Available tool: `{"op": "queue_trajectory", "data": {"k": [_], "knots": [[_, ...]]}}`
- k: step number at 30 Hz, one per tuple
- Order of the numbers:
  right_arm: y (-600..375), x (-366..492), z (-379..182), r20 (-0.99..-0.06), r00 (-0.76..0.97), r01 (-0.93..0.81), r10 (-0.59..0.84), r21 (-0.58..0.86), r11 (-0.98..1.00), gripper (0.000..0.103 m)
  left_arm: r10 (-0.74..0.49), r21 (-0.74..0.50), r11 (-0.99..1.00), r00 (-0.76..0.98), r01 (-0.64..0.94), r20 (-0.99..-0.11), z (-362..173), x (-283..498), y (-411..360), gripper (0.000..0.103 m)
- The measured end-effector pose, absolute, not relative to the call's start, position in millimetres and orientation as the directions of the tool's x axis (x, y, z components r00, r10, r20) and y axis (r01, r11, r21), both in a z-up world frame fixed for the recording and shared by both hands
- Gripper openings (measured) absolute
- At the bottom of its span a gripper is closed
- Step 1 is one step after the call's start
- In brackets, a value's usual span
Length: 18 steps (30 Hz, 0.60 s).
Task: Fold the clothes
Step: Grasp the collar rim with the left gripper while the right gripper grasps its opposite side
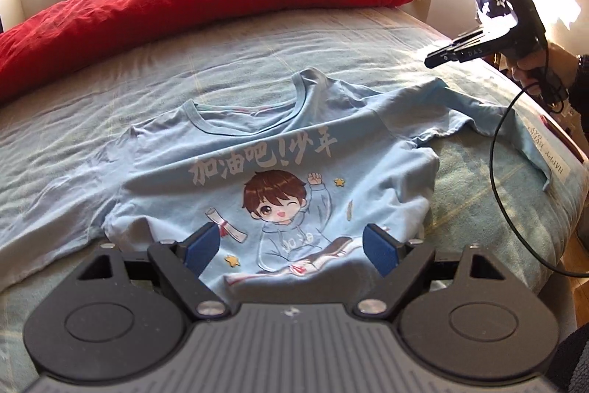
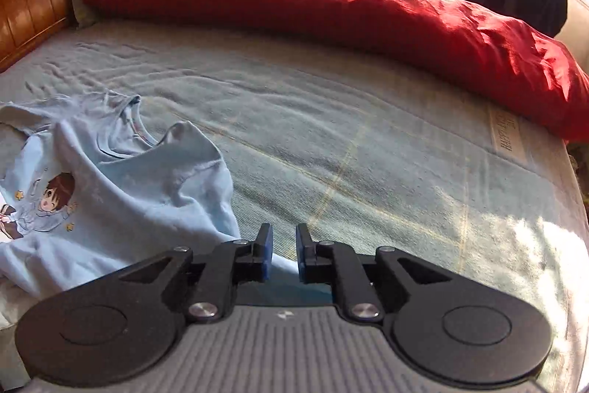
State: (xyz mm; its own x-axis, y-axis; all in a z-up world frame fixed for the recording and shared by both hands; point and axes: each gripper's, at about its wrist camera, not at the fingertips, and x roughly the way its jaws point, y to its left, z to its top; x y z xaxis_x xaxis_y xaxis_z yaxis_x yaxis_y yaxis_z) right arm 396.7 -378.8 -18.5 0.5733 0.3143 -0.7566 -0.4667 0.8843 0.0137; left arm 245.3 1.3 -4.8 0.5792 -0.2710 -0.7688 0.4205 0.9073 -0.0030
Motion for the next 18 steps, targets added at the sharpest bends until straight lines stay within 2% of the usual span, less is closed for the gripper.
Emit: {"op": "queue_trajectory", "data": {"k": [2, 7, 9, 11, 14, 18], "knots": [[-357, 411, -15, -0.753, 0.550, -0.513, 0.360, 0.036, 0.858, 0.020, -0.263, 0.038, 0.888, 0.575, 0.457, -0.775, -3, 264, 8, 0.085], [-306, 447, -23, -0.765, 0.474, -0.605, 0.437, 0.078, 0.792, 0.027, -0.271, 0.042, 0.872, 0.552, 0.488, -0.789, -6, 325, 33, 0.081], [-291, 458, -29, -0.770, 0.450, -0.630, 0.453, 0.086, 0.772, 0.036, -0.275, 0.040, 0.866, 0.541, 0.499, -0.795, -9, 354, 43, 0.073], [-280, 469, -35, -0.774, 0.427, -0.650, 0.468, 0.097, 0.754, 0.038, -0.279, 0.028, 0.865, 0.527, 0.501, -0.803, -14, 382, 51, 0.069], [-263, 488, -46, -0.783, 0.399, -0.673, 0.477, 0.104, 0.732, 0.039, -0.294, -0.006, 0.869, 0.507, 0.494, -0.810, -27, 413, 57, 0.068], [-250, 515, -58, -0.792, 0.332, -0.682, 0.512, 0.173, 0.710, 0.049, -0.345, -0.050, 0.851, 0.485, 0.522, -0.804, -49, 428, 57, 0.068]]}}
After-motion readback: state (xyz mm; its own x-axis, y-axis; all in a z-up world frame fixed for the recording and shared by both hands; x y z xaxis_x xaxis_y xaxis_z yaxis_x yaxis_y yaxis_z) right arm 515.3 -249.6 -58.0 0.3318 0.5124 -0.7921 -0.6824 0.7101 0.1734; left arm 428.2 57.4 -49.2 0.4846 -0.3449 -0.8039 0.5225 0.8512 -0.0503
